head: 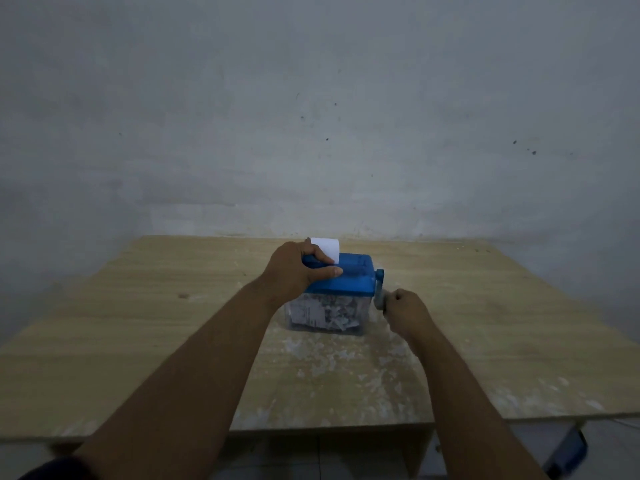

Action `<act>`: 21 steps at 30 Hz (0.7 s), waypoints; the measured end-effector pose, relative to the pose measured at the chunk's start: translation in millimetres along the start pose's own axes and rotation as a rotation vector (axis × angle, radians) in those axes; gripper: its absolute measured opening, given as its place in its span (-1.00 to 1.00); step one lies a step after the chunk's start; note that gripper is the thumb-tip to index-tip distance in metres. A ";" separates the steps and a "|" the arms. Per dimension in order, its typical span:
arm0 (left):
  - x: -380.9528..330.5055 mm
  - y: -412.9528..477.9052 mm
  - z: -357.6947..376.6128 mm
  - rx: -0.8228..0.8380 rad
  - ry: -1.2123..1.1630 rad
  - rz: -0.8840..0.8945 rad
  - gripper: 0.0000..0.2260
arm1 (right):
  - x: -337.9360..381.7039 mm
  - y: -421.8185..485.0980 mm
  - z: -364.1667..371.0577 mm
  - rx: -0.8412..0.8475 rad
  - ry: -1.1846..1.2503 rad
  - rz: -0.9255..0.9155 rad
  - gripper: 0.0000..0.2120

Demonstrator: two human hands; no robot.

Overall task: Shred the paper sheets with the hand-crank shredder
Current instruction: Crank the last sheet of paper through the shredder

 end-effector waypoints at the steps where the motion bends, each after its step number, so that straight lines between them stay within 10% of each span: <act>1: 0.3 -0.7 0.6 -0.006 0.002 0.010 -0.86 | -0.4 -9.0 -3.1 -0.015 0.044 -0.006 -0.72; 21: -1.7 2.1 -2.3 0.003 0.092 0.023 -0.83 | 96.0 36.8 -56.4 -0.068 0.164 -0.241 -0.85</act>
Point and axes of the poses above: each hand's wrist, its own y-axis towards the middle knuckle, its own z-axis out of the palm, x = y × z, the point moved 4 cm from there along y, towards the middle knuckle
